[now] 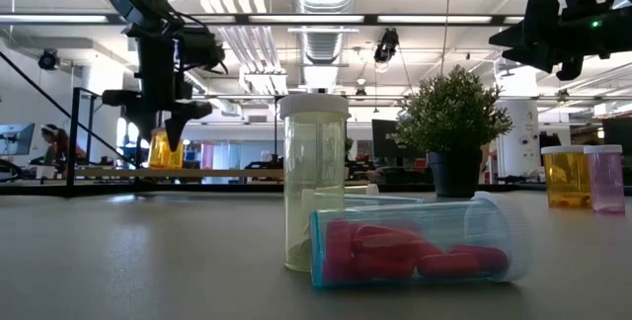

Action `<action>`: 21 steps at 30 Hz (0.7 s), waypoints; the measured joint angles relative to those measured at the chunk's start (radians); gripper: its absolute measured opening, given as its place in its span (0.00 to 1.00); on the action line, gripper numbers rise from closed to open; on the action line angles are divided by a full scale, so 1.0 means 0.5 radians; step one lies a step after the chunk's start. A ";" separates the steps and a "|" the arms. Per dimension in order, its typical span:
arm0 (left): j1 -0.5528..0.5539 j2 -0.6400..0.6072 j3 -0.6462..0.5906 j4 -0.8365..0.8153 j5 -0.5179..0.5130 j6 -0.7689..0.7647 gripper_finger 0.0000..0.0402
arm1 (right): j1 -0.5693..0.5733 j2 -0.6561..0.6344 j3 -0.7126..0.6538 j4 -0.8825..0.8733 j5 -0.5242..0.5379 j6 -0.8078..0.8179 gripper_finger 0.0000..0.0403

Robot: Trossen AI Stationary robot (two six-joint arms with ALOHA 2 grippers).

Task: Pick and place medicine bottles onto shelf by color
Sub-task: Put the left large orange pill bottle on the shelf aligned with the other large orange pill bottle

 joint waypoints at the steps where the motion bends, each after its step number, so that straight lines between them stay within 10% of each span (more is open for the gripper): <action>1: 0.001 -0.003 -0.010 0.017 0.000 0.000 0.47 | 0.001 0.000 0.000 0.000 0.000 0.000 0.62; 21: 0.009 -0.034 -0.025 0.027 0.006 0.018 0.47 | 0.000 0.000 0.000 0.000 0.000 0.000 0.62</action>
